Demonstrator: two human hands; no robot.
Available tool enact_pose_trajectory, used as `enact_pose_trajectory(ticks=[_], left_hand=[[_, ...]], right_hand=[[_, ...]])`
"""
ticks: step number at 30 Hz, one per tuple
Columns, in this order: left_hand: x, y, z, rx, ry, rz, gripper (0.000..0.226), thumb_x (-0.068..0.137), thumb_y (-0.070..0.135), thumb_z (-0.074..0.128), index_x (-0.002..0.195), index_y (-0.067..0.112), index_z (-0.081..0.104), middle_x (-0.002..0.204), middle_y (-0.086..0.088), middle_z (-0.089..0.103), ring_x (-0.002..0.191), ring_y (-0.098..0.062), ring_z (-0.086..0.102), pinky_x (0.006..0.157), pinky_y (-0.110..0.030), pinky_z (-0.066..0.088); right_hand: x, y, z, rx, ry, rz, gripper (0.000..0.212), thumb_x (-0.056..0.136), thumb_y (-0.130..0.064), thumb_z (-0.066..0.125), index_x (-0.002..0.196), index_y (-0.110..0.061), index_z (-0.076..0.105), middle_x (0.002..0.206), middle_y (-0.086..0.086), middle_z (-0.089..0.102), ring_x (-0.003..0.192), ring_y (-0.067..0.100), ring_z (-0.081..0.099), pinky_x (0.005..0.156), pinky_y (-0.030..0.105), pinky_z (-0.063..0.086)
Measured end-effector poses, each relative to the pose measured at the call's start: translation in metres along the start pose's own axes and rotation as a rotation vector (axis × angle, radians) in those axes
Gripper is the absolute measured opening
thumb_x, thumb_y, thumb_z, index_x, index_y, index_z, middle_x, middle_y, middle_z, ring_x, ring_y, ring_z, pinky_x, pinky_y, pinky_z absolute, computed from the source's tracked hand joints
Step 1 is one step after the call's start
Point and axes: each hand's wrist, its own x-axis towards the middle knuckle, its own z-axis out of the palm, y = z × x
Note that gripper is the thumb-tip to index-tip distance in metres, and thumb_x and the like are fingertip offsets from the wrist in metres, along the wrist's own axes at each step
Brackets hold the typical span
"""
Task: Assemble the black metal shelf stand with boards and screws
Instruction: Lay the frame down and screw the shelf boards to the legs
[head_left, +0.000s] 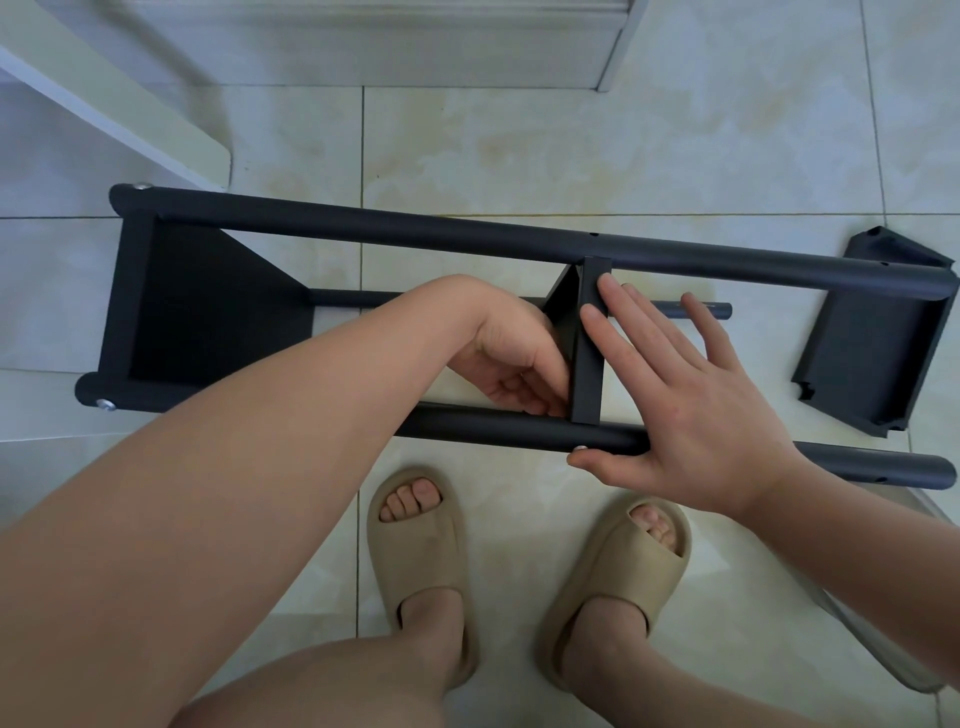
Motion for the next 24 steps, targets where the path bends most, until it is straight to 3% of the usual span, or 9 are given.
enact_pose_trajectory(ticks=[6,13,24], left_hand=[[0.0021,0.0033,0.0016,0.009,0.004,0.007,0.014,0.090,0.002,0.066,0.080,0.010,0.071,0.068,0.000,0.066,0.060,-0.009,0.057,0.061,-0.018,0.045],[0.0023,0.0037,0.0018,-0.033,0.017,0.019,0.010,0.090,-0.002,0.064,0.088,0.005,0.071,0.075,-0.005,0.067,0.067,-0.012,0.060,0.072,-0.022,0.049],[0.0015,0.0003,0.0009,-0.076,0.010,0.029,0.014,0.092,-0.002,0.061,0.091,0.008,0.070,0.079,-0.003,0.070,0.070,-0.011,0.064,0.066,-0.020,0.055]], right_hand=[[0.0002,0.0000,-0.0008,-0.004,-0.007,-0.004,0.102,0.087,-0.080,0.041,0.158,-0.008,0.029,0.168,0.011,0.016,0.154,0.024,0.022,0.121,0.060,0.019],[0.0000,0.0004,-0.0006,-0.002,-0.005,-0.001,0.102,0.085,-0.079,0.046,0.158,-0.009,0.029,0.168,0.010,0.016,0.153,0.024,0.023,0.120,0.060,0.020],[0.0002,-0.0006,-0.0012,0.001,-0.002,-0.007,0.101,0.086,-0.078,0.044,0.157,-0.008,0.030,0.167,0.012,0.018,0.153,0.025,0.024,0.120,0.061,0.021]])
